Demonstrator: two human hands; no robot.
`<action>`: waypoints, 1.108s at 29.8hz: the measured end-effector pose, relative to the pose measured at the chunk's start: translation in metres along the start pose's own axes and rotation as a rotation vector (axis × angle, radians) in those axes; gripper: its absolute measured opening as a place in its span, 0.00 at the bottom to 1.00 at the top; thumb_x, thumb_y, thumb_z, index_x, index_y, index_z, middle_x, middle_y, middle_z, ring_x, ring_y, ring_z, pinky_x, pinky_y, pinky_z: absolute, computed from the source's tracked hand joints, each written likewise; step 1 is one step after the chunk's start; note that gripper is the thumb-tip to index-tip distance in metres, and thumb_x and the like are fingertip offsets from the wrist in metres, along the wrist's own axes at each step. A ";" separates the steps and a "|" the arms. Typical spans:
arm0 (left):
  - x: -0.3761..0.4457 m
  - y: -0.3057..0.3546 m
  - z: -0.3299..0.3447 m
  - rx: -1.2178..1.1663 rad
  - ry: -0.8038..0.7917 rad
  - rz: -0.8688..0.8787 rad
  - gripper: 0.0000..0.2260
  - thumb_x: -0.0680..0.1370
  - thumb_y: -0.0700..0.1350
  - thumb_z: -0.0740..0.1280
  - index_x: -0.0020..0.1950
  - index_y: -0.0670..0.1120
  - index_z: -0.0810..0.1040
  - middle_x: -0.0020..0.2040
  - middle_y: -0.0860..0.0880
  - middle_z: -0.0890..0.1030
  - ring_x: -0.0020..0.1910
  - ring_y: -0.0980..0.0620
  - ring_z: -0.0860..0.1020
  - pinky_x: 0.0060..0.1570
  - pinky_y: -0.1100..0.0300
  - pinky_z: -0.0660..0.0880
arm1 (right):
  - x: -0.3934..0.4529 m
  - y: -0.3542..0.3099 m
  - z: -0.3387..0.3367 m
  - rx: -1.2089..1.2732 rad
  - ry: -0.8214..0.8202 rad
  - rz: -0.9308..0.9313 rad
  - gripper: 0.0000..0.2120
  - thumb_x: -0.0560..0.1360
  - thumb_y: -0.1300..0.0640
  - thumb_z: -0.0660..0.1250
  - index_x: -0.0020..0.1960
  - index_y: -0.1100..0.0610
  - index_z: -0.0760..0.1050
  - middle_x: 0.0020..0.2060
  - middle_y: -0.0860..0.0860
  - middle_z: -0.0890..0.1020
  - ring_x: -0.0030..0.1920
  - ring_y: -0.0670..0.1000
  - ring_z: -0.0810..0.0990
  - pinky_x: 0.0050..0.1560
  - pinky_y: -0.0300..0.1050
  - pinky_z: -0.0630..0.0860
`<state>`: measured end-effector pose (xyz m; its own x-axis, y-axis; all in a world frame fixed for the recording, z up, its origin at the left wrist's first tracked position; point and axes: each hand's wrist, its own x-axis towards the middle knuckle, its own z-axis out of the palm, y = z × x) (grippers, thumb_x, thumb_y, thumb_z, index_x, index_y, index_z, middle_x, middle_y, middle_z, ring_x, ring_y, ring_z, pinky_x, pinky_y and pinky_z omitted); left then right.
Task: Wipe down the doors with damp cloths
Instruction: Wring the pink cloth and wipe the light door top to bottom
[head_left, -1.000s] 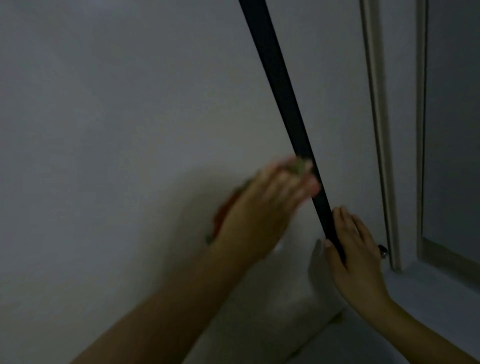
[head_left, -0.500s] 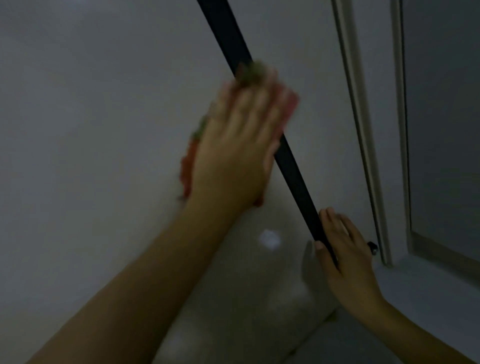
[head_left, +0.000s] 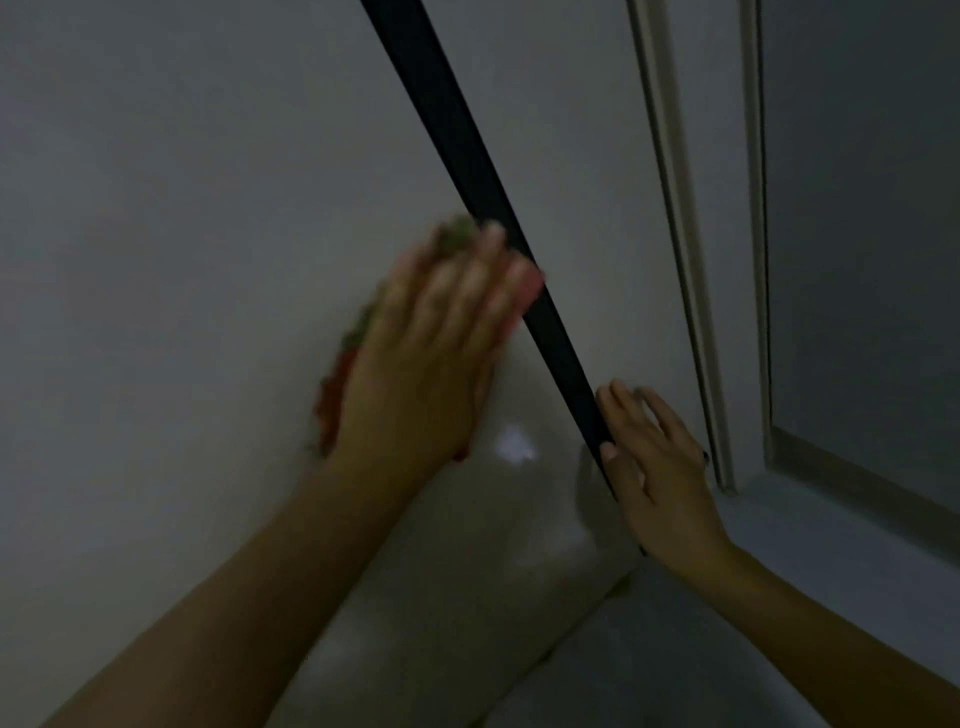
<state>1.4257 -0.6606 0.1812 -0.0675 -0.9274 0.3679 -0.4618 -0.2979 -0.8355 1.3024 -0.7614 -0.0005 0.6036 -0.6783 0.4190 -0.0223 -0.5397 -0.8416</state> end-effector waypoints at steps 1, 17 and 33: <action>-0.011 0.021 0.006 -0.006 -0.083 0.106 0.26 0.81 0.50 0.33 0.78 0.43 0.39 0.75 0.40 0.34 0.75 0.41 0.37 0.72 0.45 0.31 | -0.001 0.002 -0.001 -0.007 0.005 -0.004 0.24 0.78 0.52 0.53 0.73 0.51 0.54 0.73 0.46 0.59 0.75 0.51 0.54 0.74 0.57 0.55; -0.057 0.123 0.050 0.019 -0.273 0.366 0.28 0.81 0.50 0.43 0.76 0.40 0.35 0.74 0.38 0.34 0.75 0.40 0.38 0.65 0.38 0.23 | 0.003 0.027 -0.014 -0.120 -0.038 -0.138 0.25 0.78 0.58 0.56 0.73 0.51 0.53 0.72 0.48 0.60 0.73 0.53 0.55 0.70 0.63 0.59; -0.138 0.161 0.078 0.106 -0.333 0.695 0.36 0.80 0.55 0.51 0.74 0.37 0.33 0.78 0.41 0.44 0.76 0.41 0.47 0.66 0.40 0.32 | -0.002 0.031 0.000 -0.142 -0.051 -0.118 0.27 0.78 0.58 0.58 0.74 0.57 0.53 0.74 0.53 0.58 0.74 0.57 0.55 0.73 0.57 0.55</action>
<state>1.4299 -0.5980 -0.0358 -0.0339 -0.9233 -0.3826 -0.3220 0.3725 -0.8704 1.3002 -0.7771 -0.0276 0.6481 -0.5818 0.4914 -0.0589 -0.6817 -0.7293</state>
